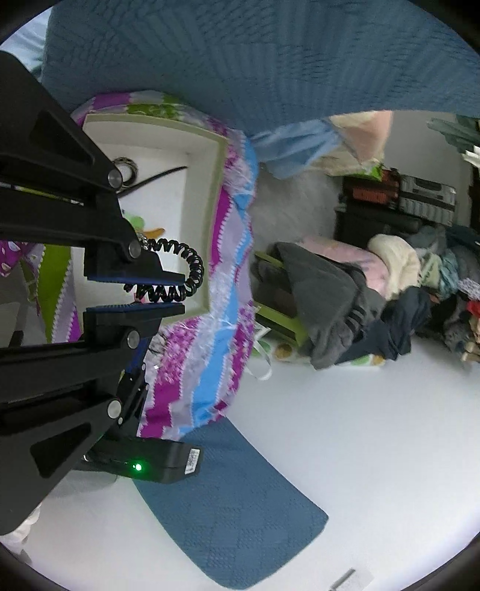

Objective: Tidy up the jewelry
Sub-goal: 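Carry both held items over the green box and open both grippers, then move both grippers back to the red bead bracelet and silver pin, then grasp the red bead bracelet with the left gripper while the right grasps the silver pin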

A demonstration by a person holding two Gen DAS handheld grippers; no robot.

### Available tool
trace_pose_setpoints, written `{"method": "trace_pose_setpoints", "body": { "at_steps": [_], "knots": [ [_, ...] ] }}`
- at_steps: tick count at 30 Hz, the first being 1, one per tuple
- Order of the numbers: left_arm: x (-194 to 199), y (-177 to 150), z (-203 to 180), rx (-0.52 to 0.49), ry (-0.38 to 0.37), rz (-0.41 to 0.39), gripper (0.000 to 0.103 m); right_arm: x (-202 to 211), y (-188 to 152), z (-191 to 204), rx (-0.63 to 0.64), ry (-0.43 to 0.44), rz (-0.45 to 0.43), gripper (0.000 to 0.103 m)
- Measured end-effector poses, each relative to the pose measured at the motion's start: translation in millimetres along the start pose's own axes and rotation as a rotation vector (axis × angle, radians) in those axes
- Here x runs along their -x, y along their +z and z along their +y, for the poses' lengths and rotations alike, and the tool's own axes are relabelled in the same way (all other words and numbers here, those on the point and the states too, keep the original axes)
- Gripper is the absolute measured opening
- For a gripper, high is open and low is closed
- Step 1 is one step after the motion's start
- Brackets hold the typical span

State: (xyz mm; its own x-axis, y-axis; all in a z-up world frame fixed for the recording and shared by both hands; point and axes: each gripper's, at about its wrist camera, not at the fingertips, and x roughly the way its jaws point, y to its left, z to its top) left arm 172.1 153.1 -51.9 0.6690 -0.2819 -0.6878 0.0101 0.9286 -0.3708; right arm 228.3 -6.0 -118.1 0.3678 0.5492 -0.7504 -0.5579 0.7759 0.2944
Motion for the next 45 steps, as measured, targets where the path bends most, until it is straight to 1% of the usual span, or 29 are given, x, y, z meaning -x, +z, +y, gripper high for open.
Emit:
{"method": "trace_pose_setpoints", "body": {
  "at_steps": [2,5,8,9,11,12,13,14,19,22,26,30,33,37,41,45],
  "knots": [
    [-8.3,-6.2,6.6,0.015,0.007,0.018,0.008,-6.2,-4.9,-1.4,-0.006,0.007,0.017,0.025],
    [-17.3,-11.5,11.7,0.031,0.012,0.038,0.008,-6.1,-7.7,-2.5,-0.008,0.019,0.020,0.038],
    [-17.7,-9.0,6.5,0.023,0.028,0.026,0.009,3.7,-3.5,-3.8,0.003,0.032,0.001,0.038],
    [-16.6,-7.5,4.3,0.016,0.032,0.020,0.011,9.7,-1.0,-5.1,0.006,0.034,-0.013,0.038],
    [-13.5,-3.2,-0.8,0.014,0.016,0.002,0.025,27.8,6.2,-10.1,0.009,0.044,-0.056,0.038],
    [-12.2,-1.7,-2.7,0.016,0.020,-0.008,0.041,33.3,9.3,-12.0,0.011,0.045,-0.069,0.038],
    [-10.8,-0.3,-5.2,0.016,0.027,-0.022,0.045,45.2,13.3,-16.0,0.016,0.045,-0.094,0.038],
    [-9.4,1.3,-10.0,0.011,0.026,-0.037,0.045,53.9,15.9,-19.5,0.021,0.040,-0.115,0.038],
    [-17.2,5.1,-33.9,0.000,-0.012,-0.049,0.044,92.3,25.1,-46.5,0.021,0.001,-0.198,0.038],
    [-28.9,2.6,-55.9,-0.010,-0.052,-0.045,0.042,106.7,25.0,-66.0,0.013,-0.031,-0.220,0.038],
    [-49.2,-4.6,-80.0,-0.025,-0.089,-0.023,0.038,116.6,16.1,-95.6,-0.001,-0.066,-0.232,0.037],
    [-78.2,-18.4,-100.7,-0.033,-0.112,0.026,0.032,108.9,0.9,-121.4,-0.018,-0.088,-0.204,0.031],
    [-98.3,-30.8,-109.2,-0.028,-0.117,0.063,0.027,87.8,-17.2,-144.4,-0.030,-0.093,-0.160,0.029],
    [-127.2,-47.4,-116.9,-0.028,-0.112,0.119,0.026,55.9,-37.0,-167.4,-0.028,-0.103,-0.085,0.028],
    [-152.3,-58.2,-123.8,-0.037,-0.096,0.161,0.026,35.3,-54.0,-182.8,-0.015,-0.110,-0.033,0.027],
    [-185.2,-62.4,-129.0,-0.065,-0.071,0.202,0.026,28.1,-61.4,-195.0,-0.022,-0.114,-0.015,0.027]
  ]
}}
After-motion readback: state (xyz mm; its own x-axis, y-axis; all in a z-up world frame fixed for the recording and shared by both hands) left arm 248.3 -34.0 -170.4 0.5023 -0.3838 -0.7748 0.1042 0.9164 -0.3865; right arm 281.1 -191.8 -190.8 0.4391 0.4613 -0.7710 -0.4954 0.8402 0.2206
